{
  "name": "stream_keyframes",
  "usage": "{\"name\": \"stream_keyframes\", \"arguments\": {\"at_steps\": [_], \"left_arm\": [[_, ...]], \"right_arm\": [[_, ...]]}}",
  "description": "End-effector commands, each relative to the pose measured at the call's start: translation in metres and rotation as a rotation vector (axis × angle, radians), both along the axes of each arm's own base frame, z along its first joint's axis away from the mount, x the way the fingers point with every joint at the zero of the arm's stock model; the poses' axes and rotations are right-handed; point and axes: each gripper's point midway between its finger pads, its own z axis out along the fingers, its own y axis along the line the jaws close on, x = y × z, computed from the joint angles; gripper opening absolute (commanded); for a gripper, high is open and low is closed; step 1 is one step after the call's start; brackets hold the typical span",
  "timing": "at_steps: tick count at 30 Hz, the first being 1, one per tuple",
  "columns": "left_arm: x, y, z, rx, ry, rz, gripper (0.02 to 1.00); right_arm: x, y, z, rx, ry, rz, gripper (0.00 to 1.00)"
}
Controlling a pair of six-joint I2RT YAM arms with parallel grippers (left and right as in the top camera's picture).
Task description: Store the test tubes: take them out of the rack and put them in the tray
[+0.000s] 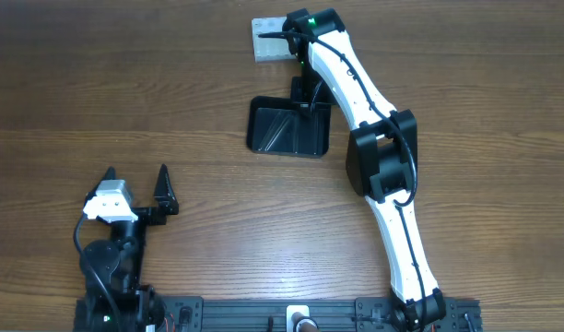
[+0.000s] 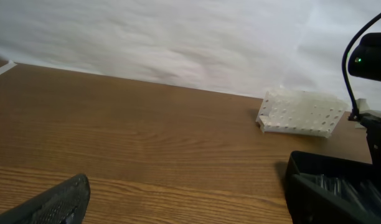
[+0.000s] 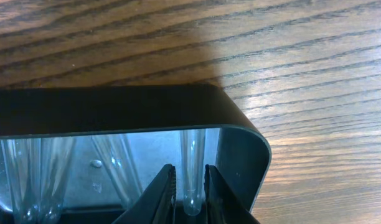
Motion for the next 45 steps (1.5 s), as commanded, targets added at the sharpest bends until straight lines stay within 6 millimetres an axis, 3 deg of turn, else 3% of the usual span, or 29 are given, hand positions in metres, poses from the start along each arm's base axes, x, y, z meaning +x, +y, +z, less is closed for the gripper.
{"name": "stream_keyframes", "arguments": {"at_steps": [1,8,15,22,25,28,29,34,45], "left_arm": [[0.000,0.003,-0.002,0.016,0.001,0.012,1.000],[0.000,0.003,-0.002,0.015,0.001,0.012,0.998],[0.000,0.003,-0.002,0.016,0.001,0.012,0.998],[0.000,0.003,-0.002,0.016,0.001,0.012,0.998],[0.000,0.003,-0.002,0.015,0.001,0.012,0.998],[0.000,0.003,-0.002,0.016,0.001,0.012,0.998],[0.000,0.003,-0.002,0.015,0.001,0.012,0.996],[0.000,0.003,-0.002,0.015,0.001,0.012,1.000],[0.000,0.003,-0.002,0.016,0.001,0.012,0.998]], "right_arm": [[-0.002,0.000,-0.003,-0.017,0.010,0.005,0.167],[0.004,0.004,0.035,0.025,-0.044,0.000,0.141],[0.006,0.011,0.087,0.100,-0.126,0.068,0.283],[0.002,0.008,0.137,0.139,-0.233,0.148,0.529],[0.000,0.005,0.159,0.148,-0.281,0.200,0.717],[-0.006,-0.001,0.180,0.148,-0.324,0.239,0.985],[-0.008,-0.004,0.186,0.146,-0.333,0.247,0.991],[-0.039,-0.019,0.206,0.134,-0.328,0.250,0.989],[-0.119,-0.079,0.220,-0.018,-0.326,0.240,0.991]]}}
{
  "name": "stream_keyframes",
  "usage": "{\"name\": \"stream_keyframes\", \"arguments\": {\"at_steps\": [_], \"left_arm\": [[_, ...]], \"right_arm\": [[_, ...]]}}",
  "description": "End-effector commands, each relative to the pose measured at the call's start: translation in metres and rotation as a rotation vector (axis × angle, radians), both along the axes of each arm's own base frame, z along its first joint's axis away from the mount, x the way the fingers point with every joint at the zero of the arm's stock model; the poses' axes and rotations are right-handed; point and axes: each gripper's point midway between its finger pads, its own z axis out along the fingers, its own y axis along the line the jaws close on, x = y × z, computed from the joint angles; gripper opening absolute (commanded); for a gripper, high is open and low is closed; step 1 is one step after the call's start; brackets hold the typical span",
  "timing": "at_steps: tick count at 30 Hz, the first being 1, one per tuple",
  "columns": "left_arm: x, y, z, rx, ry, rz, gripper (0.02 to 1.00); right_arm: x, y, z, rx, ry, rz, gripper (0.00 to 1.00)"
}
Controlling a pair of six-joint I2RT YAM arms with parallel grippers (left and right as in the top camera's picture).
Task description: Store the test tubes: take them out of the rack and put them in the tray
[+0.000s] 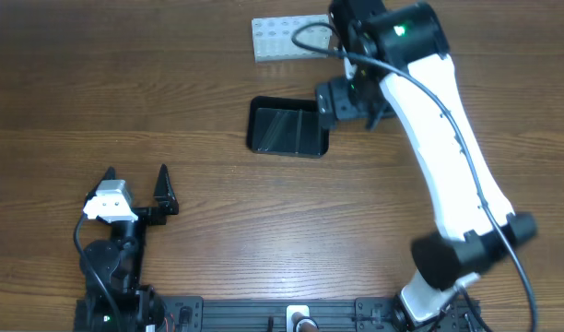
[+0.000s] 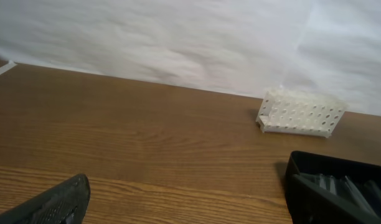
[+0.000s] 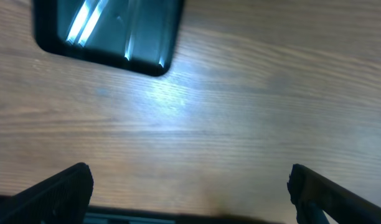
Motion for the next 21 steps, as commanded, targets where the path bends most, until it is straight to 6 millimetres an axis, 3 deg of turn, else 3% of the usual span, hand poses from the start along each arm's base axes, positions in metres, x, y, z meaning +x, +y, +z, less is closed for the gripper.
{"name": "stream_keyframes", "arguments": {"at_steps": [1,11,21], "left_arm": [[0.000,0.003,-0.002,0.015,0.001,0.012,0.996],[0.000,0.003,-0.002,0.015,0.001,0.012,0.998],[0.000,0.003,-0.002,0.015,0.001,0.012,0.996]], "right_arm": [[-0.026,-0.028,0.013,-0.048,-0.074,-0.015,0.991],[-0.061,-0.054,-0.002,-0.003,-0.292,-0.013,0.993],[-0.064,-0.055,-0.039,0.065,-0.565,0.035,0.991]]}}
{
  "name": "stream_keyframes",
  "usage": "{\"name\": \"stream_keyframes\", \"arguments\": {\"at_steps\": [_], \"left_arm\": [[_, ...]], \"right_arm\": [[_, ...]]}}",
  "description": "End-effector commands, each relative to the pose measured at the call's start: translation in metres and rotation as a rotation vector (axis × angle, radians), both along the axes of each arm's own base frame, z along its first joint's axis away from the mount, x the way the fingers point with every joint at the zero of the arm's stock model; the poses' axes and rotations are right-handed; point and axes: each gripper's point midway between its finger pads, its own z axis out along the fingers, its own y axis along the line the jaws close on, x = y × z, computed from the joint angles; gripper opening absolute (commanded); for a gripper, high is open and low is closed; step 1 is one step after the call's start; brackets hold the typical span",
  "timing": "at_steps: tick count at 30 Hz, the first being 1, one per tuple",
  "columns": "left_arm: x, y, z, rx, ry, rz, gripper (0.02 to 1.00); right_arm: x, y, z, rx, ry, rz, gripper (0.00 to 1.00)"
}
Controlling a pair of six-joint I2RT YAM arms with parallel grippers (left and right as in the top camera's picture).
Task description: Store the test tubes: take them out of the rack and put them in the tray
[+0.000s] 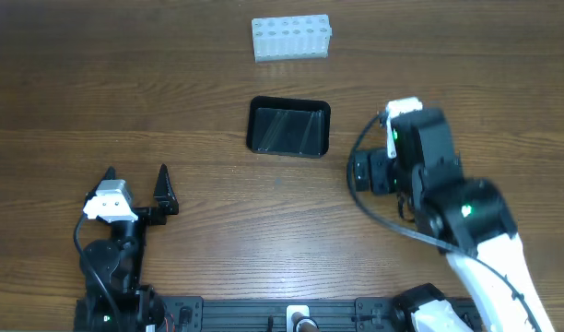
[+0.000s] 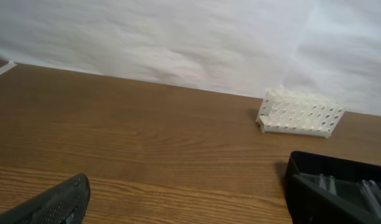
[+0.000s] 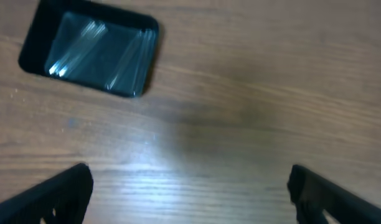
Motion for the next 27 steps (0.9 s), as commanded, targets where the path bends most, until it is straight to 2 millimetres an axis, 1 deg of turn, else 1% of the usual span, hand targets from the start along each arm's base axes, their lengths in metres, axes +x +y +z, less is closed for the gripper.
{"name": "stream_keyframes", "arguments": {"at_steps": [1,3,6,10,15,22,27], "left_arm": [[0.000,0.003,-0.002,0.015,0.001,0.012,0.998],[0.000,0.003,-0.002,0.015,0.001,0.012,0.998],[0.000,0.003,-0.002,0.015,0.001,0.012,0.998],[0.000,0.003,-0.002,0.015,0.001,0.012,0.996],[0.000,0.003,-0.002,0.015,0.001,0.012,0.998],[0.000,0.003,-0.002,0.015,0.001,0.012,0.998],[0.000,0.003,-0.002,0.015,0.001,0.012,0.998]], "right_arm": [[-0.004,-0.006,-0.019,-0.003,-0.082,0.004,0.993],[0.002,-0.007,-0.022,0.017,-0.160,0.001,0.993],[0.016,-0.010,-0.020,0.021,-0.300,0.009,0.991],[0.033,-0.021,-0.017,-0.026,-0.471,0.008,0.993],[0.036,-0.030,-0.024,-0.011,-0.559,-0.032,0.993],[0.044,-0.046,-0.018,0.012,-0.732,-0.097,0.991],[0.041,-0.053,-0.016,0.029,-0.854,-0.125,0.993]]}}
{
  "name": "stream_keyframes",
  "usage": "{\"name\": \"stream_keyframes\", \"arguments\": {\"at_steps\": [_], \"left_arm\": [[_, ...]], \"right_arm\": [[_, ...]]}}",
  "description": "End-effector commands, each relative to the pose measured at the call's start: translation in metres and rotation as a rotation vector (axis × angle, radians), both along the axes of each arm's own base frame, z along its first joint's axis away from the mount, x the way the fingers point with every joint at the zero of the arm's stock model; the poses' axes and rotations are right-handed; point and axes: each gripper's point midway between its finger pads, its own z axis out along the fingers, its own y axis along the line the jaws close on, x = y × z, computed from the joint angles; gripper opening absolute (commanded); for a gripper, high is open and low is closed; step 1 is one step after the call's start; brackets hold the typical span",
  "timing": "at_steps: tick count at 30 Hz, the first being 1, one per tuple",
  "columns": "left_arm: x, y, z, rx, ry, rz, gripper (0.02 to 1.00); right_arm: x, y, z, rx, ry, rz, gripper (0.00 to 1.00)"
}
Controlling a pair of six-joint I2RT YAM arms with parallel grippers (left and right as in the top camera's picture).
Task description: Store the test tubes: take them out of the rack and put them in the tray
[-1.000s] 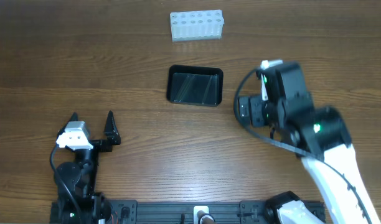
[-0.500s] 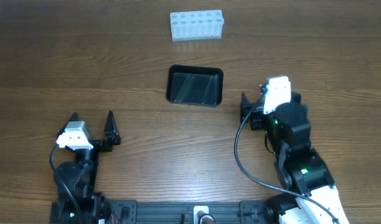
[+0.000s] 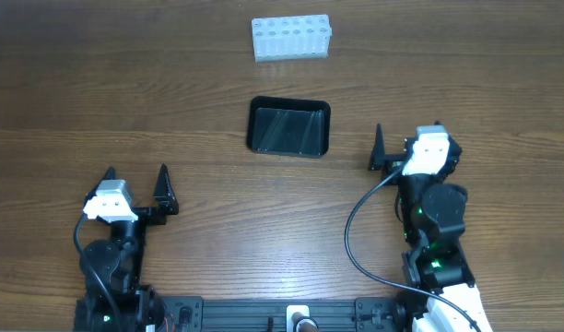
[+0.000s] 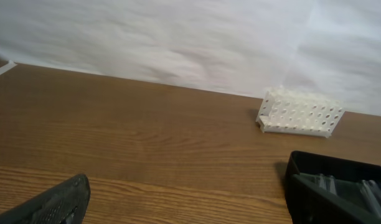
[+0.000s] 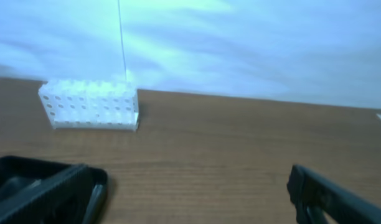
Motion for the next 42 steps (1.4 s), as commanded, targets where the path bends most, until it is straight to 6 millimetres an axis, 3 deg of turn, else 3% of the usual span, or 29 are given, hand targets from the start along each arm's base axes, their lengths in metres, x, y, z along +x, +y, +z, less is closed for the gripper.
{"name": "stream_keyframes", "arguments": {"at_steps": [1,12,25,32,34,42], "left_arm": [[0.000,0.003,-0.002,0.015,0.001,0.012,0.998],[0.000,0.003,-0.002,0.015,0.001,0.012,0.998],[0.000,0.003,-0.002,0.015,0.001,0.012,0.998],[0.000,0.003,-0.002,0.015,0.001,0.012,0.998],[0.000,0.003,-0.002,0.015,0.001,0.012,0.998],[0.000,0.003,-0.002,0.015,0.001,0.012,0.996]], "right_arm": [[-0.007,-0.009,-0.010,0.006,-0.065,-0.028,0.991],[-0.032,-0.014,-0.024,0.019,-0.145,-0.032,0.991],[-0.053,-0.041,-0.036,0.007,-0.092,-0.121,0.991],[-0.066,-0.043,-0.063,-0.005,0.011,-0.129,0.993],[-0.067,-0.043,-0.052,0.000,-0.036,-0.127,0.993],[-0.067,-0.043,-0.054,0.000,-0.028,-0.127,0.993]]}}
